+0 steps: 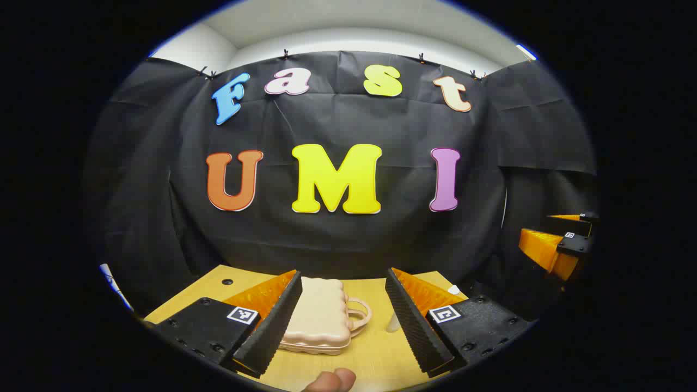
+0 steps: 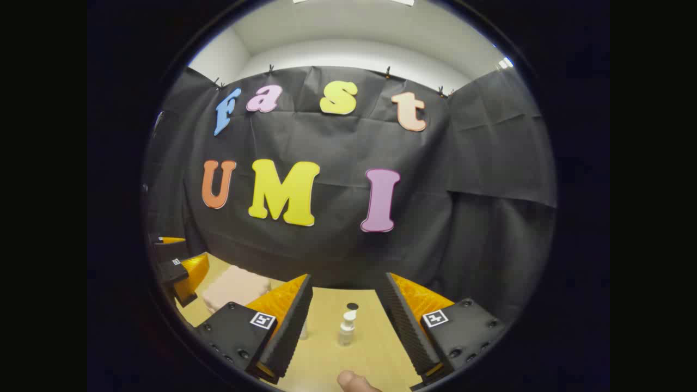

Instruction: First open the suitcase, pack the skin care products into it, and then close the suitcase.

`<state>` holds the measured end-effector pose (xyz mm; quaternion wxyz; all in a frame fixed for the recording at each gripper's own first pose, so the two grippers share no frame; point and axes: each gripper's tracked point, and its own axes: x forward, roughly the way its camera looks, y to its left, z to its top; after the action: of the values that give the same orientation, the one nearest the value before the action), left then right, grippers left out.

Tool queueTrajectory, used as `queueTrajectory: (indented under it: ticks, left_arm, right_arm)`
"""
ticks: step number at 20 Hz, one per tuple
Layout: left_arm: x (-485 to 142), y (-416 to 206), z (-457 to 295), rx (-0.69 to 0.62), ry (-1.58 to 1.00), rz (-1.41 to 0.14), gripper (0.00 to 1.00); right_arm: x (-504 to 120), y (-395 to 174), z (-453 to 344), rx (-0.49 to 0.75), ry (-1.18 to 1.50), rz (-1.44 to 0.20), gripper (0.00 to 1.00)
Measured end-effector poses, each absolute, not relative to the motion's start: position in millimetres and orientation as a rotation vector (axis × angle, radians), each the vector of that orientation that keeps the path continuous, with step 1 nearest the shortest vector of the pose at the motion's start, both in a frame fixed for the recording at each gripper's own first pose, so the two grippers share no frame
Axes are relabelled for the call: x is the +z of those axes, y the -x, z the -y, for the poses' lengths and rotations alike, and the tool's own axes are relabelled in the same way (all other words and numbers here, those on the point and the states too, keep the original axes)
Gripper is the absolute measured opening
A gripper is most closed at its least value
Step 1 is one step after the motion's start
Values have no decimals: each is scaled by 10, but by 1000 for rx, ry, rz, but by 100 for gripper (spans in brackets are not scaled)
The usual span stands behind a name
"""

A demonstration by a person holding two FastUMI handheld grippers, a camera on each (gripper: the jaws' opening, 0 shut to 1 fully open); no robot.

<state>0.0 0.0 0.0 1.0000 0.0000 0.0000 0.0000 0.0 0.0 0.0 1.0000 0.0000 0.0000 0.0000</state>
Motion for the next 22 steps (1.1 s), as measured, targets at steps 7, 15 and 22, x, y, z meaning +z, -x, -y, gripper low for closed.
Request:
queueTrajectory:
  ticks: [7, 15, 22]
  left_arm:
    - [-8, -111, 102, -7, -7, 3, 98]
    - [-175, -268, 103, 17, -42, 11, 98]
    - [-841, -692, -36, 58, -301, -41, 100]
  right_arm:
    - [-2, -196, 93, 12, 22, -10, 79]
    - [-110, -253, 237, -1, 16, -28, 79]
    - [-262, -314, 722, -71, 13, -45, 79]
